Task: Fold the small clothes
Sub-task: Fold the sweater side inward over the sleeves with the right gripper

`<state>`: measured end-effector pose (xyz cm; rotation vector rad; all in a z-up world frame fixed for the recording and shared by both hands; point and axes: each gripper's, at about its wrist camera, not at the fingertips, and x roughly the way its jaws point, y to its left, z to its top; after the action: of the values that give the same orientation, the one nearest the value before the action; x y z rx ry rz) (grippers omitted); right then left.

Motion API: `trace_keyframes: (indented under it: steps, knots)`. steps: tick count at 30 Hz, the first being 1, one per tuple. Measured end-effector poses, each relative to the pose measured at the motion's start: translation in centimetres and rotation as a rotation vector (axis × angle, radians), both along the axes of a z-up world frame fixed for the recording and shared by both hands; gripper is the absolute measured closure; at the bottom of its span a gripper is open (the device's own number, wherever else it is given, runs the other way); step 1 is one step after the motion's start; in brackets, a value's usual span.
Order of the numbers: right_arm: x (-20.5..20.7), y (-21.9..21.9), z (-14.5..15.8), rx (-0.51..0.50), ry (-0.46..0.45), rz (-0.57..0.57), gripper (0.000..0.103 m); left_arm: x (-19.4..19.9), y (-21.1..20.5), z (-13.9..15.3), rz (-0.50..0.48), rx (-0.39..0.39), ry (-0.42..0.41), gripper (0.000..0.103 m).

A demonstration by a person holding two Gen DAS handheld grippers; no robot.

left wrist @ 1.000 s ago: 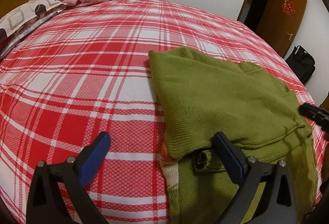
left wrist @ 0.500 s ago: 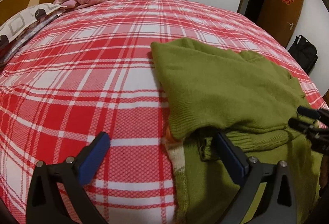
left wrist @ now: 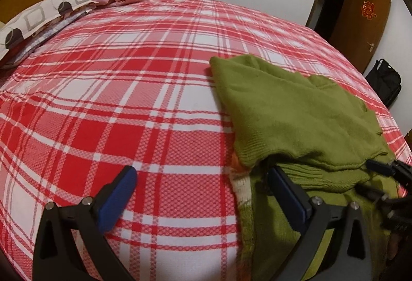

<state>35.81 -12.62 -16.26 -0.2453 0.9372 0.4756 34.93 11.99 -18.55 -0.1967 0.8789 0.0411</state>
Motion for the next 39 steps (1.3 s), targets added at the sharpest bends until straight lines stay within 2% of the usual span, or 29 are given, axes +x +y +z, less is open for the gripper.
trace_keyframes:
  steps: [3, 5, 9, 10, 11, 13, 15, 18, 21, 23, 26, 30, 31, 33, 35, 37, 38, 39]
  knots:
    - [0.3, -2.2, 1.7, -0.018, -0.117, -0.064, 0.037, 0.5, 1.3, -0.1, 0.067, -0.019, 0.017, 0.000]
    - [1.6, -4.3, 2.0, -0.021, -0.110, -0.123, 0.037, 0.3, 1.9, -0.2, 0.088, -0.060, 0.004, 0.000]
    - [4.2, -10.1, 0.5, -0.026, -0.019, -0.289, 0.037, -0.2, 1.7, -0.2, 0.093, -0.023, 0.003, 0.000]
    - [4.2, -11.5, 0.2, -0.004, -0.012, -0.297, 0.037, -0.4, 1.9, -0.1, 0.097, -0.024, 0.006, 0.000]
    - [3.9, -12.4, 0.3, 0.023, -0.020, -0.290, 0.037, -0.7, 2.0, -0.1, 0.095, -0.025, 0.007, 0.000]
    - [3.4, -13.7, 0.7, -0.007, -0.020, -0.297, 0.037, -1.9, 2.1, 0.5, 0.086, -0.027, -0.020, 0.000]
    - [3.1, -15.2, 1.6, 0.048, -0.038, -0.291, 0.037, -2.8, 2.3, 1.1, 0.093, -0.006, -0.042, 0.000]
    - [4.5, -17.3, 2.6, 0.036, -0.080, -0.355, 0.037, -3.4, 2.5, 2.3, 0.129, 0.055, -0.093, 0.000]
    - [7.1, -18.3, 3.0, 0.074, -0.077, -0.413, 0.041, -2.9, 2.4, 3.6, 0.140, 0.063, -0.140, 0.000]
    - [9.3, -17.3, 3.2, 0.112, -0.048, -0.384, 0.044, -1.8, 1.9, 3.9, 0.122, 0.073, -0.133, 0.000]
    - [12.1, -14.1, 3.8, 0.099, -0.055, -0.300, 0.045, -0.3, 1.1, 3.7, 0.109, 0.089, -0.143, 0.000]
    - [17.1, -9.4, 3.5, 0.110, -0.014, -0.222, 0.045, 1.4, 1.1, 1.3, 0.112, 0.096, -0.071, 0.000]
    - [18.3, -8.0, 3.0, 0.095, 0.006, -0.206, 0.045, 1.8, 1.0, 0.5, 0.100, 0.088, -0.030, 0.000]
    - [20.1, -5.5, 1.4, -0.006, 0.023, -0.186, 0.048, 2.0, 1.3, 0.0, 0.096, 0.054, -0.014, 0.000]
    - [21.7, -4.2, -0.6, -0.168, 0.021, -0.246, 0.052, 1.6, 1.4, 0.2, 0.113, 0.048, -0.027, 0.000]
    - [22.6, -4.4, -0.3, -0.135, 0.014, -0.317, 0.052, 1.4, 1.6, 0.1, 0.107, 0.029, -0.037, 0.000]
    - [22.6, -3.9, 0.1, -0.113, 0.015, -0.305, 0.052, 1.3, 1.8, 0.1, 0.108, 0.017, -0.041, 0.000]
    - [22.0, -2.5, 0.7, -0.069, 0.007, -0.224, 0.052, 1.3, 1.9, 0.0, 0.111, 0.006, -0.043, 0.000]
